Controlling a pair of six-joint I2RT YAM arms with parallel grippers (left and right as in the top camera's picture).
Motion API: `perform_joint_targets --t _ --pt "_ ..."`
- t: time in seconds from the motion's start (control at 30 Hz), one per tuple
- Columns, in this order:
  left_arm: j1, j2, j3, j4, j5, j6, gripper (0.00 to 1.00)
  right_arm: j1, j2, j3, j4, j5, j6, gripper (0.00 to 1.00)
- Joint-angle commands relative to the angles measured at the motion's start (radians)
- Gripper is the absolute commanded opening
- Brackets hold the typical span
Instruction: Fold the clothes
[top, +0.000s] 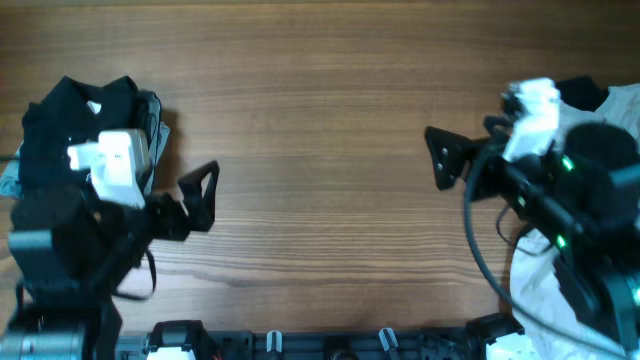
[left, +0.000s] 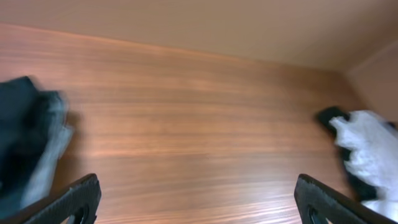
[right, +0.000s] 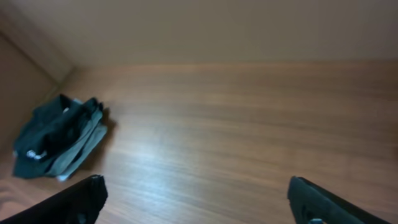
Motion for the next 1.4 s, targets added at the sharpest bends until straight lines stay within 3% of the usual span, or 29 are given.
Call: perform_joint_targets --t 0.0,0.17,0.2,0.23,0.4,0.53,0.6,0.67,0.87,1.03,1.23,1.37 --pt "-0.108 -0.039 0.004 -0.081 -0.253 0.022 1.00 0.000 -0.069 0.012 -0.027 0.058 0.002 1.00" --pt "-0.111 -0.035 0.003 -0.089 -0.252 0.022 1.00 0.000 -0.064 0.012 -0.109 0.057 0.013 1.00" --pt "-0.111 -0.035 0.003 -0.089 -0.252 0.022 1.00 0.000 -0.059 0.012 -0.119 0.058 0.061 1.00" --pt "-0.111 -0.035 0.003 -0.089 -0.252 0.022 1.00 0.000 -0.041 0.012 -0.124 0.058 0.283 1.00" --pt "-0.111 -0.035 0.003 -0.089 -0.252 0.022 1.00 0.000 -0.030 0.012 -0.159 0.175 0.266 1.00" --pt "-0.111 -0.035 0.003 -0.089 -0.252 0.022 1.00 0.000 -0.046 -0.021 0.028 0.174 -0.135 1.00" --pt "-0.111 -0.035 0.003 -0.089 -0.252 0.022 1.00 -0.002 -0.105 -0.130 0.216 0.095 -0.384 1.00" --pt "-0.111 -0.035 0.003 -0.089 -0.252 0.022 1.00 -0.031 -0.171 -0.265 0.343 0.063 -0.504 1.00" --pt "-0.111 -0.035 0.003 -0.089 -0.253 0.022 1.00 -0.182 -0.513 -0.801 0.632 0.030 -0.308 1.00" --pt "-0.111 -0.035 0.003 -0.089 -0.252 0.022 1.00 -0.187 -0.794 -1.093 0.694 0.031 -0.225 1.00" --pt "-0.111 -0.035 0.003 -0.089 -0.252 0.022 1.00 -0.190 -0.904 -1.311 0.891 0.034 -0.126 1.00" --pt "-0.111 -0.035 0.003 -0.089 -0.253 0.022 1.00 -0.190 -0.904 -1.313 0.892 0.038 -0.133 1.00"
